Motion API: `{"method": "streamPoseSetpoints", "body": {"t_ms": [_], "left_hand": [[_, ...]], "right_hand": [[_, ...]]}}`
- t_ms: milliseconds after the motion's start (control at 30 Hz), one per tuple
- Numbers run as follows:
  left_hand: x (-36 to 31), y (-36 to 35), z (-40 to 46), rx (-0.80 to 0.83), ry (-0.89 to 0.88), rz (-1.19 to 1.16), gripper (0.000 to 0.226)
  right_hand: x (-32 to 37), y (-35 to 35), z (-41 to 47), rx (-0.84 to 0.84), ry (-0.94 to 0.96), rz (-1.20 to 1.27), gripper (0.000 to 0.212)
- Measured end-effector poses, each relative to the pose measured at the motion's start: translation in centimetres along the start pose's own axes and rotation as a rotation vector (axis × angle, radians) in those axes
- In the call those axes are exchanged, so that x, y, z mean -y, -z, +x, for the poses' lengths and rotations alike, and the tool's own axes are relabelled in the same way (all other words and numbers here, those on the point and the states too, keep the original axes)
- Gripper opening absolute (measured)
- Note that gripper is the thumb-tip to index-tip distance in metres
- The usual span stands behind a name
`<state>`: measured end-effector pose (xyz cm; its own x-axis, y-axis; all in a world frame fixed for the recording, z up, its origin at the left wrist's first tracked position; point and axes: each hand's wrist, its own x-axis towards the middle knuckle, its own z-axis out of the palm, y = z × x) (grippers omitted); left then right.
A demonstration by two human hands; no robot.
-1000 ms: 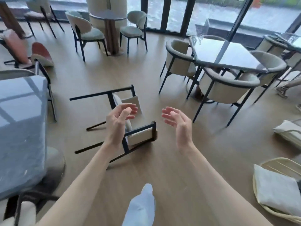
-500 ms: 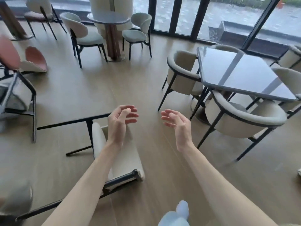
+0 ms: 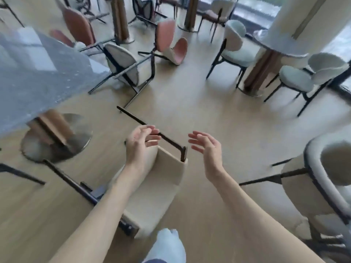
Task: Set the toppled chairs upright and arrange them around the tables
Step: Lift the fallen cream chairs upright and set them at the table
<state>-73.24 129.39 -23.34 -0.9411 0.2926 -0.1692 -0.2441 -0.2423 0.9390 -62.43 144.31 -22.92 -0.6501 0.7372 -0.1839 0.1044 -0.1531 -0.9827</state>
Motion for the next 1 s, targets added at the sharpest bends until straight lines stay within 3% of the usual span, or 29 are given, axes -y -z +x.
{"method": "streamPoseSetpoints", "body": {"t_ms": [200, 433, 633, 833, 1000], "left_hand": [[3.2, -4.5, 5.9, -0.246, -0.065, -0.075, 0.021], [6.8, -7.0, 5.9, -0.594, -0.039, -0.108, 0.019], [16.5, -8.5, 4.4, -0.952, -0.004, -0.197, 0.02], [27.7, -9.9, 2.0, -1.13, 0.177, -0.362, 0.015], [36.3, -7.2, 3.4, -1.182, 0.304, -0.396, 0.012]], "right_hand": [[-0.5, -2.8, 10.9, 0.297, 0.01, -0.07, 0.025], [-2.0, -3.0, 16.7, 0.586, -0.134, -0.102, 0.024], [-11.5, -1.2, 21.7, 0.808, -0.32, -0.185, 0.023], [-21.4, 3.0, 22.8, 0.796, -0.513, -0.279, 0.02], [-31.5, 3.5, 23.5, 0.789, -0.611, -0.388, 0.023]]}}
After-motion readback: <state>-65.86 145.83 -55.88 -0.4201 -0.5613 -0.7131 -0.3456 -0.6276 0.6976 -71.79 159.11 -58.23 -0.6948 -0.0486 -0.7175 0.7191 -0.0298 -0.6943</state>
